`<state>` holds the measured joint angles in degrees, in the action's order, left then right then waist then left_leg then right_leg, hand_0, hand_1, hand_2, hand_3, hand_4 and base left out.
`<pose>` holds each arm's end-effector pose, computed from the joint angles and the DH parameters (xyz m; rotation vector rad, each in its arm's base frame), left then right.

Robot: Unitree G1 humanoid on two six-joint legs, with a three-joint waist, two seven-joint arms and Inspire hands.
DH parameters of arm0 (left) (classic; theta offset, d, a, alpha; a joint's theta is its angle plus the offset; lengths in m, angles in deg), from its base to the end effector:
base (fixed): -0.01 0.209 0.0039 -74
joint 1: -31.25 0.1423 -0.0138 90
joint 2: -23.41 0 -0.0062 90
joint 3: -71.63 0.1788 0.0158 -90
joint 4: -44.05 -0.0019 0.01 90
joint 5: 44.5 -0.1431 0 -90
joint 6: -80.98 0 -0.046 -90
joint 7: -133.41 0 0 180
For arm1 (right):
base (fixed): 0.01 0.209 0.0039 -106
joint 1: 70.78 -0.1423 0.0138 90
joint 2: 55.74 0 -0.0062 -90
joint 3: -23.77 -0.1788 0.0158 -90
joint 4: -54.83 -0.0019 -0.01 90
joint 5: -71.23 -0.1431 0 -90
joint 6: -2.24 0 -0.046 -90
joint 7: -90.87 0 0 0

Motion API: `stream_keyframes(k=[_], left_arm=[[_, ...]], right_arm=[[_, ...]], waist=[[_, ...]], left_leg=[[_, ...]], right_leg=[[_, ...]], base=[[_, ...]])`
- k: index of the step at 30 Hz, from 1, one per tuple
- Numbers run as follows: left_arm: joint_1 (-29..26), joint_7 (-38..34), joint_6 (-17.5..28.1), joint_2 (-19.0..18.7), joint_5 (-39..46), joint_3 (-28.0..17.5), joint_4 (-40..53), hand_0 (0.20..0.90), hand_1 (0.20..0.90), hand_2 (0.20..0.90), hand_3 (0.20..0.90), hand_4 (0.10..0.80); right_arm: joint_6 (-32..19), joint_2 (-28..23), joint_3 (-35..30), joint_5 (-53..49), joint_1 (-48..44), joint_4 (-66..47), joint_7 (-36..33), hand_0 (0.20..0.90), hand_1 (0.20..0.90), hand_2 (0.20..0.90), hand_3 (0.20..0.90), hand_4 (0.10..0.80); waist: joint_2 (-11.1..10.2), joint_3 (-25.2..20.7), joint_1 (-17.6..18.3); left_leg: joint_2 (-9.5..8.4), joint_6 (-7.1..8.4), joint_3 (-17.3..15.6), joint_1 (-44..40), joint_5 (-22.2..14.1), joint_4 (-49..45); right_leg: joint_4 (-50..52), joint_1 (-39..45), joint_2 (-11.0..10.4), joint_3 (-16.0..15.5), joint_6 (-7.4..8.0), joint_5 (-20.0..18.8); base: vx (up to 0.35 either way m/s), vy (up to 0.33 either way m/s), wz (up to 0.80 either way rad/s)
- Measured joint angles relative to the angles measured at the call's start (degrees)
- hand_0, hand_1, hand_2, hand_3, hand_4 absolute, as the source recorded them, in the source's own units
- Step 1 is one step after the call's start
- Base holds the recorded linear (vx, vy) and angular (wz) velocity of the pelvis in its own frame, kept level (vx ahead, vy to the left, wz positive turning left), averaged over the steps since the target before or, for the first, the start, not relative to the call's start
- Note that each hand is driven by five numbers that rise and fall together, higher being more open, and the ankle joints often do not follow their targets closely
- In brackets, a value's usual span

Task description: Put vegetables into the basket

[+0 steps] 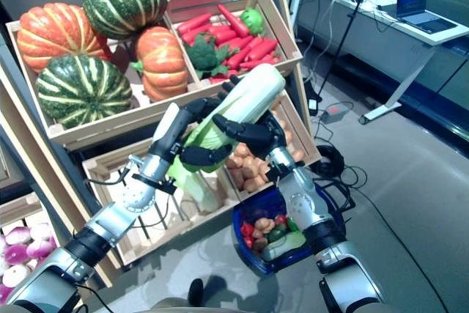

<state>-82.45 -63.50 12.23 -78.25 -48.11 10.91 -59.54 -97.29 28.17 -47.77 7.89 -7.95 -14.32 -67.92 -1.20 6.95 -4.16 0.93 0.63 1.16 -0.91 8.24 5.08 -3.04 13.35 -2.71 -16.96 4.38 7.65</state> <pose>0.2604 0.1363 0.0885 0.5262 -0.5037 -0.2782 0.2893 -0.1619 0.0930 0.5968 -0.1836 0.5635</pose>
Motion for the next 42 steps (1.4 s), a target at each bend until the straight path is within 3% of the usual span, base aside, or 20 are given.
stream_keyframes(k=[10, 24, 42], left_arm=[[0.0, -0.6, 0.6, 0.0, 0.0, 0.0, 0.0, 0.3, 0.3, 0.3, 0.3, 0.4], [0.0, -0.6, 2.4, 2.4, 2.3, 0.0, 0.1, 0.3, 0.3, 0.3, 0.3, 0.4], [0.0, -0.6, 2.7, 2.4, 2.5, -0.1, 0.0, 0.3, 0.3, 0.3, 0.3, 0.4]], right_arm=[[-1.1, -0.3, -0.3, 0.0, 0.0, -1.0, 0.0, 0.9, 0.9, 0.9, 0.9, 0.8], [-9.6, -0.5, -1.9, 3.3, 0.0, -3.5, -0.6, 0.9, 0.9, 0.9, 0.9, 0.8], [-9.7, -0.8, -2.2, 4.5, 0.0, -3.8, -1.0, 0.9, 0.9, 0.9, 0.9, 0.8]], waist=[[0.0, 0.0, 0.0], [0.0, 0.0, -0.2], [0.0, 0.0, -0.1]], left_leg=[[-0.03, -0.07, -0.2, 0.0, -0.1, 0.0], [-0.06, -0.08, -0.2, 0.1, -0.1, 0.0], [-0.06, -0.09, -0.2, 0.2, -0.1, 0.0]], right_leg=[[0.0, -0.2, -0.1, 0.7, 0.05, 0.0], [0.0, -0.2, -0.1, 0.7, 0.06, 0.0], [0.0, -0.3, -0.1, 0.7, 0.06, 0.0]], base=[[0.0, 0.0, -0.01], [0.0, 0.0, 0.0], [0.0, 0.0, 0.0]])
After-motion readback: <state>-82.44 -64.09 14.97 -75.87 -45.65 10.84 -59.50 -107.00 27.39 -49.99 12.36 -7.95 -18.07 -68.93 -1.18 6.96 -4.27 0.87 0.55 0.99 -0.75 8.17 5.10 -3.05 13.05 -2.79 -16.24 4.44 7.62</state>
